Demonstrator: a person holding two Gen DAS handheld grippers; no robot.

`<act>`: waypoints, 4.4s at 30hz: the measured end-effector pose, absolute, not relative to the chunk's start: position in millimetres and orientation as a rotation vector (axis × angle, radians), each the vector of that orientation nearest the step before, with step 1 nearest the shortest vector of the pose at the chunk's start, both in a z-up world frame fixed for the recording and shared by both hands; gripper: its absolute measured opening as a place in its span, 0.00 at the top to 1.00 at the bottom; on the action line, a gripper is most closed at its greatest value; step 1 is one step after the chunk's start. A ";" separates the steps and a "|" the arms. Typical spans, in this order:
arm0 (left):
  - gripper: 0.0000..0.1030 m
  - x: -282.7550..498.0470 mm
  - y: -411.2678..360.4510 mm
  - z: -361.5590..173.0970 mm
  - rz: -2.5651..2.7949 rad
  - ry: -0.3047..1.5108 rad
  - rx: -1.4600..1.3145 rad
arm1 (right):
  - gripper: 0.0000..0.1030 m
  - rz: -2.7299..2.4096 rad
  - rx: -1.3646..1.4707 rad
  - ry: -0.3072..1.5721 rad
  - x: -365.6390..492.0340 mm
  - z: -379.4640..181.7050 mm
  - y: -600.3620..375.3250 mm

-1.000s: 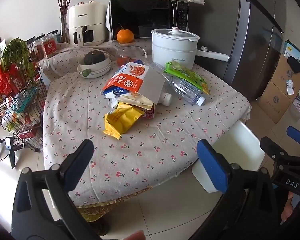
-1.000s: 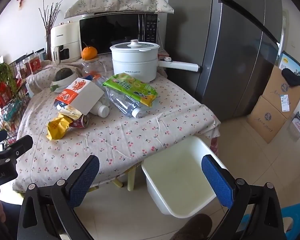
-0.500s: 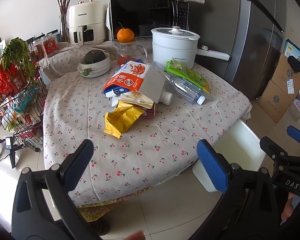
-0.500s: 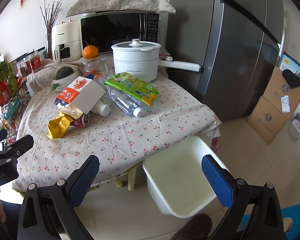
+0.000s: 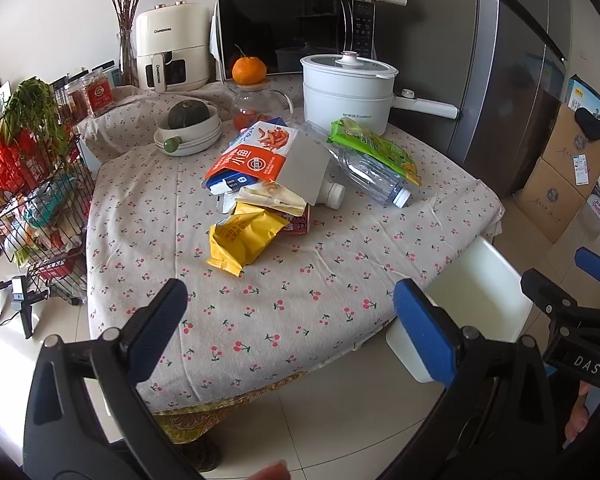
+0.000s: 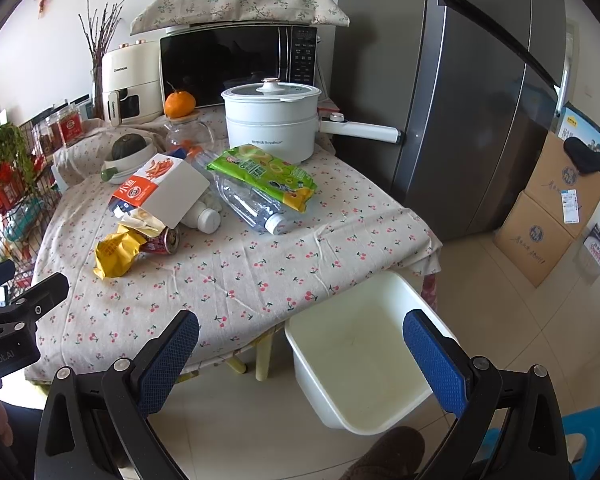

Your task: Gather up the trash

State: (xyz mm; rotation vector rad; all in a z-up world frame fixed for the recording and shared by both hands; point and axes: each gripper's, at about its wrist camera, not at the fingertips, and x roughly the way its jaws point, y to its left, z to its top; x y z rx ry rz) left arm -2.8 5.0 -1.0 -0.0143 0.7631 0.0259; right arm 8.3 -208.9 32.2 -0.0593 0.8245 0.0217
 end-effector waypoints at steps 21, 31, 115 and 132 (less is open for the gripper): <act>0.01 -3.2 5.4 -1.5 0.028 0.763 -0.013 | 0.00 0.022 -0.059 0.827 8.4 31.9 -211.3; 0.01 -3.3 9.5 -1.2 0.031 0.763 -0.011 | 0.00 0.021 -0.059 0.827 8.3 31.3 -211.8; 0.99 146.8 98.8 25.3 -0.139 0.672 -0.464 | 0.32 0.245 -0.050 1.141 273.1 -43.9 -166.2; 0.99 126.4 106.1 28.2 -0.124 0.623 -0.343 | 0.55 0.334 -0.067 1.009 324.1 -77.6 -120.7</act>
